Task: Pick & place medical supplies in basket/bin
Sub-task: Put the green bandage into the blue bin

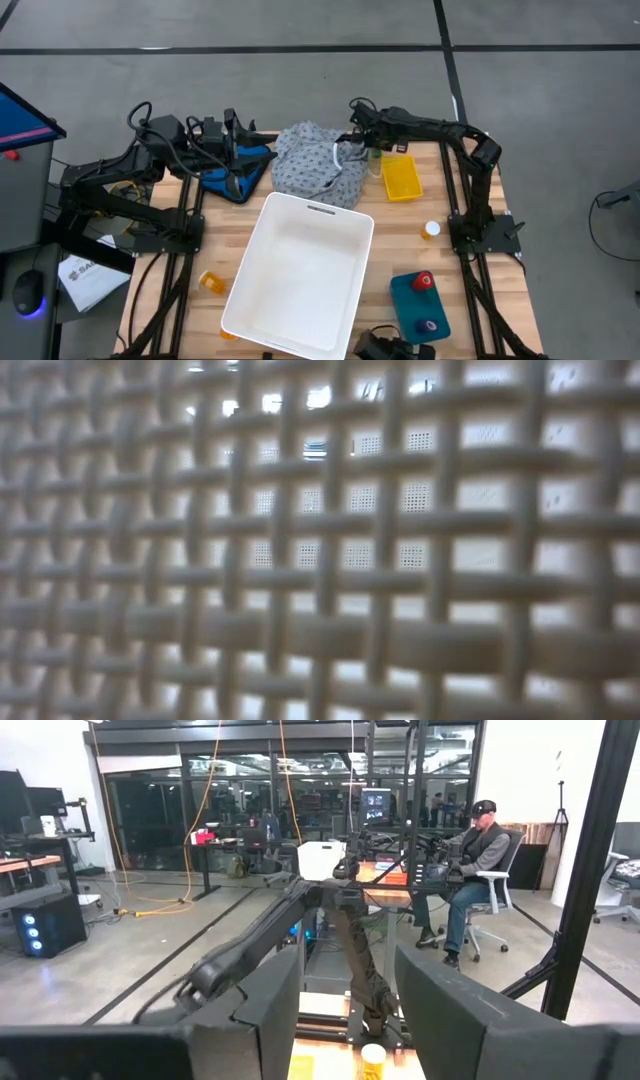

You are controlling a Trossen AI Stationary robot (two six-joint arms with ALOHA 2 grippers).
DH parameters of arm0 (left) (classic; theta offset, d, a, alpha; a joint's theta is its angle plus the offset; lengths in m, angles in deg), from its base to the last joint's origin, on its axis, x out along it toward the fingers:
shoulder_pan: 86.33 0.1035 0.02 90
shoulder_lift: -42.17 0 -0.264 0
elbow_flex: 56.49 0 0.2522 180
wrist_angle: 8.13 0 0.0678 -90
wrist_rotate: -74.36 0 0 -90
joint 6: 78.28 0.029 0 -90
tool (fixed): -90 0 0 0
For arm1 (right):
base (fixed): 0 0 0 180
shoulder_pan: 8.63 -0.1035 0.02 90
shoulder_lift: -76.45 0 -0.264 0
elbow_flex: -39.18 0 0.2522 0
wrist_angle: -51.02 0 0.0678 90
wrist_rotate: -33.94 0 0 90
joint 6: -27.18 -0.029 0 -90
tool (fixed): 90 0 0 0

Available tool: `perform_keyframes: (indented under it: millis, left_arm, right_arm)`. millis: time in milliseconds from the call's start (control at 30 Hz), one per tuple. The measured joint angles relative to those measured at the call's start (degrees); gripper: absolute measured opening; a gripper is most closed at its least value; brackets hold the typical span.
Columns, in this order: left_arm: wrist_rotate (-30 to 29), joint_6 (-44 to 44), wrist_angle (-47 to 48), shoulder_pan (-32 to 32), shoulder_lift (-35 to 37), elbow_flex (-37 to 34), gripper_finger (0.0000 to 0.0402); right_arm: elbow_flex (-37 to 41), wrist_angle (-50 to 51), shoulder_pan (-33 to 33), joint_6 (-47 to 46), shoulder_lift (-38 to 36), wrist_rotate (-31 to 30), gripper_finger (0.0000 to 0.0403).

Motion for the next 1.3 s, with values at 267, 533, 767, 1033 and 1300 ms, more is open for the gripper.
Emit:
perform_keyframes:
  millis: [267,533,767,1033,1300]
  left_arm:
    - [-0.11,0.00,0.52,0.00,0.00,0.00,0.0155]
    - [-0.28,-0.02,1.90,-0.04,0.33,0.02,0.0155]
    - [-0.45,0.05,1.97,-1.09,0.35,0.02,0.0155]
    - [-0.44,0.03,2.95,-2.61,0.35,0.02,0.0155]
    - [-0.42,0.02,3.10,-4.03,0.35,0.02,0.0155]
  right_arm:
    - [-0.02,6.19,-2.00,3.21,-10.55,-7.94,0.0103]
    - [-0.02,14.25,-9.34,0.58,-22.67,-12.66,0.0103]
    - [2.40,21.24,-22.44,-7.05,-29.82,-10.65,0.0103]
    - [6.14,28.26,-40.21,-22.39,-35.04,-2.73,0.0103]
    - [6.14,33.13,-53.86,-35.96,-39.57,7.49,0.0102]
